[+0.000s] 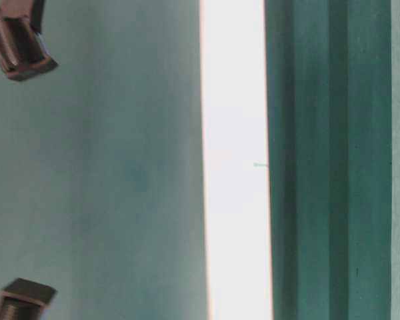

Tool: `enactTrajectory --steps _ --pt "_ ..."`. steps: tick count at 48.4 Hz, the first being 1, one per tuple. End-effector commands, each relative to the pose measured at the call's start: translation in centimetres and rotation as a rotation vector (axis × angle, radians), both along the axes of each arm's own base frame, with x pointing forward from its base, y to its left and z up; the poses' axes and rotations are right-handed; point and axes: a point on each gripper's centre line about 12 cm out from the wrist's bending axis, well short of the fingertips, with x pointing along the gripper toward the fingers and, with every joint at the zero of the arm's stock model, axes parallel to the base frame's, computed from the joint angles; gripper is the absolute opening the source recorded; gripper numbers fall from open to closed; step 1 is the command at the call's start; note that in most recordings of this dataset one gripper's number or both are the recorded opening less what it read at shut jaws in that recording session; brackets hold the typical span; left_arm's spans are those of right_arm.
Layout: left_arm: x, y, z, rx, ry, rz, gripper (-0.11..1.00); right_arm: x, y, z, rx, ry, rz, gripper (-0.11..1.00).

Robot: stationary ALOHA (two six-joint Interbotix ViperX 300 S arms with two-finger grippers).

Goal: Lift a wooden board with both hands.

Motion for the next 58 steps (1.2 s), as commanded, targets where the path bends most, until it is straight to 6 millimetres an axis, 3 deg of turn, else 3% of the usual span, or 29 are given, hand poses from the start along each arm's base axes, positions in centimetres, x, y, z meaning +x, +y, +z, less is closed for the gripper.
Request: enactTrajectory --steps 1,13,27,58 --pt "0.2 0.1 -0.1 -0.003 -0.023 0.013 0.18 0.4 0.1 -0.7 0.001 -0.002 0.004 0.21" --pt "0.2 -0.1 -2.5 -0.004 -0.066 0.005 0.18 0.8 0.5 -3.6 0.012 0.009 0.038 0.21" --pt "-0.1 -0.9 -5.3 -0.008 -0.056 -0.024 0.18 0.7 0.7 -5.5 0.013 0.006 0.042 0.21" --pt "0.5 -1.7 -6.6 -0.01 -0.068 -0.053 0.18 -0.3 1.9 -7.6 0.035 0.027 0.053 0.21"
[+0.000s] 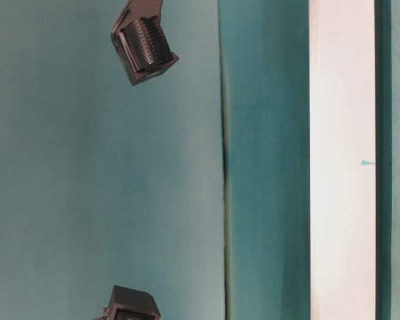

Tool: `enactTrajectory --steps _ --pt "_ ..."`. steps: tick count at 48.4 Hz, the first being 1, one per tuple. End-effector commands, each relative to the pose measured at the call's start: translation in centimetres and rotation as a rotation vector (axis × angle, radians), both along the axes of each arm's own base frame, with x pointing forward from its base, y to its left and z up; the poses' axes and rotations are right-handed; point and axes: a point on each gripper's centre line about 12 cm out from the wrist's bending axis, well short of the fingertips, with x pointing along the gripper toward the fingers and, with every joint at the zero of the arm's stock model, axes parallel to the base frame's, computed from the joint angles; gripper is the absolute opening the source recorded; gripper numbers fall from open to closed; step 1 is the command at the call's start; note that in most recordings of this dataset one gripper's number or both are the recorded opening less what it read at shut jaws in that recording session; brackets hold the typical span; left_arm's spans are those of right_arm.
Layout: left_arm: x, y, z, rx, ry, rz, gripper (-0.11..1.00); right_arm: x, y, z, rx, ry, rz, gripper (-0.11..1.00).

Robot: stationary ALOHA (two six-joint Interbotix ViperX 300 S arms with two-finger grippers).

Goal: Lift a wooden board with both hands.

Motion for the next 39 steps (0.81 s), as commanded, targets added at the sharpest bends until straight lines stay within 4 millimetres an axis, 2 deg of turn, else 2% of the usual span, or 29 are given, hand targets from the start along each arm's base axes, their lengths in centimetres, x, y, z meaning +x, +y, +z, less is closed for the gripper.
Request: enactTrajectory --steps 1,39 --pt "0.47 -0.14 0.38 -0.001 -0.025 -0.002 0.18 0.1 0.34 -0.33 0.005 0.005 0.007 0.21" --pt "0.07 -0.72 -0.15 -0.004 -0.015 -0.018 0.18 0.14 0.33 -1.13 0.0 -0.029 0.012 0.21"
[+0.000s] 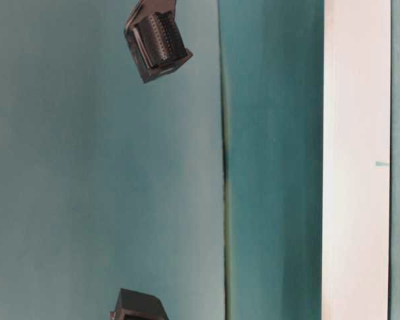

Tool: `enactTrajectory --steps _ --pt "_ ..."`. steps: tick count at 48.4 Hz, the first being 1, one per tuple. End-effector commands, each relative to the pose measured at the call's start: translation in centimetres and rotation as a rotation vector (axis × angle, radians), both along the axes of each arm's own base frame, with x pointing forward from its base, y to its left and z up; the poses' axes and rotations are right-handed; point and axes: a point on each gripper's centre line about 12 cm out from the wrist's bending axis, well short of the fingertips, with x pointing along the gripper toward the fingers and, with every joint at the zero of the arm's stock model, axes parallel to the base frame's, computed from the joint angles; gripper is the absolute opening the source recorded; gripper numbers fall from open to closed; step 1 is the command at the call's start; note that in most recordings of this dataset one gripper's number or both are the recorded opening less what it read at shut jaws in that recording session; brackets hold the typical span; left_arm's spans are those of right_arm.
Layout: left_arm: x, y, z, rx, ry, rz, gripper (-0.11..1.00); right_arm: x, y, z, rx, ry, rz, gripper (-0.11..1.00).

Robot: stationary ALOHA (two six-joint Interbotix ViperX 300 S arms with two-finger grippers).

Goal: Lift a wooden board with both hands.

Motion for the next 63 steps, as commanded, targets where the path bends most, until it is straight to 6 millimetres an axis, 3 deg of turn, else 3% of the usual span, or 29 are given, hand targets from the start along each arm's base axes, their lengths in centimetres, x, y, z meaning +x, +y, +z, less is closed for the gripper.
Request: enactTrajectory --steps 1,54,57,59,63 --pt "0.27 -0.02 0.34 -0.002 -0.021 0.001 0.18 0.06 -0.06 -0.28 -0.007 -0.005 0.011 0.21" --pt "0.08 0.11 0.18 0.005 -0.037 -0.017 0.18 0.35 -0.13 -0.82 -0.003 -0.038 -0.005 0.22" --pt "0.0 0.16 0.12 0.005 -0.032 -0.015 0.18 0.35 -0.12 -0.82 -0.001 -0.038 -0.009 0.33" --pt "-0.1 0.11 0.04 0.005 -0.029 -0.015 0.19 0.31 -0.17 -0.86 -0.001 -0.037 -0.01 0.47" --pt "-0.18 0.07 0.01 0.006 -0.029 -0.02 0.36 0.27 -0.17 -0.89 -0.001 -0.037 -0.012 0.71"
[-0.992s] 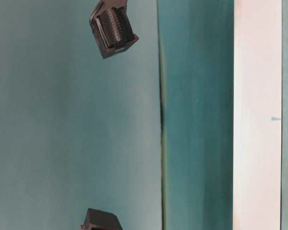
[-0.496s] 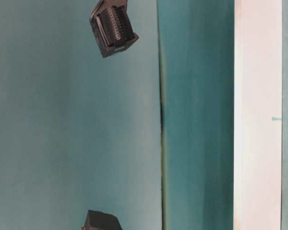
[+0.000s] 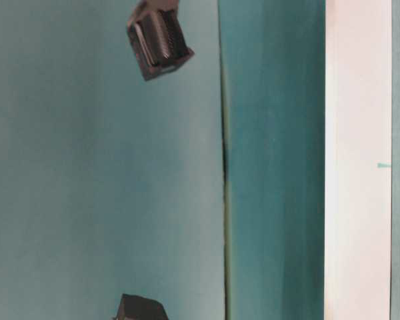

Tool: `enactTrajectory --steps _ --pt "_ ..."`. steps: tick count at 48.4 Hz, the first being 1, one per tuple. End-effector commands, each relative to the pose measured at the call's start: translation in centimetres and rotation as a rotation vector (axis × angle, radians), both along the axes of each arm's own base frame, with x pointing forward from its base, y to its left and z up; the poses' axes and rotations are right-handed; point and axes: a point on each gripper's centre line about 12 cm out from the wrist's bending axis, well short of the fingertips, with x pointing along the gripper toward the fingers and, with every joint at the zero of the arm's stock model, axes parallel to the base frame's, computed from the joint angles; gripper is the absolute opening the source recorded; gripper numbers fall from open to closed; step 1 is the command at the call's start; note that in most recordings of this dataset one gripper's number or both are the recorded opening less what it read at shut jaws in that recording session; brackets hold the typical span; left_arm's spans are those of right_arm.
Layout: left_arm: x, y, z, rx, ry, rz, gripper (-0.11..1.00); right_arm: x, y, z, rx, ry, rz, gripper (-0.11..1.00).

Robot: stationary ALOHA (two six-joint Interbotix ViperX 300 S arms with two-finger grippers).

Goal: Lift a wooden board with both hands.

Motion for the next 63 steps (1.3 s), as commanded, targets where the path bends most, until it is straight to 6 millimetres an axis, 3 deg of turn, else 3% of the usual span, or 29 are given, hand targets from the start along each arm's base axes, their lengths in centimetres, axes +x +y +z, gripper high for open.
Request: enactTrajectory --steps 1,6,13,22,36,49,63 --pt "0.1 0.0 0.3 -0.001 -0.015 -0.002 0.42 0.1 0.0 -0.2 0.001 0.0 -0.003 0.76" --pt "-0.1 -0.2 0.2 0.0 -0.017 -0.011 0.73 0.1 0.0 -0.1 0.0 -0.001 -0.002 0.94" --pt "-0.2 -0.2 0.3 0.003 -0.021 -0.019 0.99 0.1 0.0 -0.1 -0.001 -0.006 -0.003 0.94" --pt "0.2 -0.2 1.9 0.003 -0.074 -0.022 1.0 0.5 -0.1 1.2 0.0 -0.052 -0.006 0.94" --pt "-0.3 -0.1 7.8 0.004 -0.282 -0.026 1.0 1.0 -0.8 7.6 0.001 -0.25 -0.029 0.94" --pt "-1.7 -0.1 12.3 0.001 -0.446 -0.026 1.0 -0.6 -1.3 13.2 -0.004 -0.434 -0.044 0.94" --pt "-3.0 -0.1 15.8 -0.003 -0.636 -0.026 1.0 -3.4 -1.5 16.5 -0.024 -0.638 -0.036 0.94"
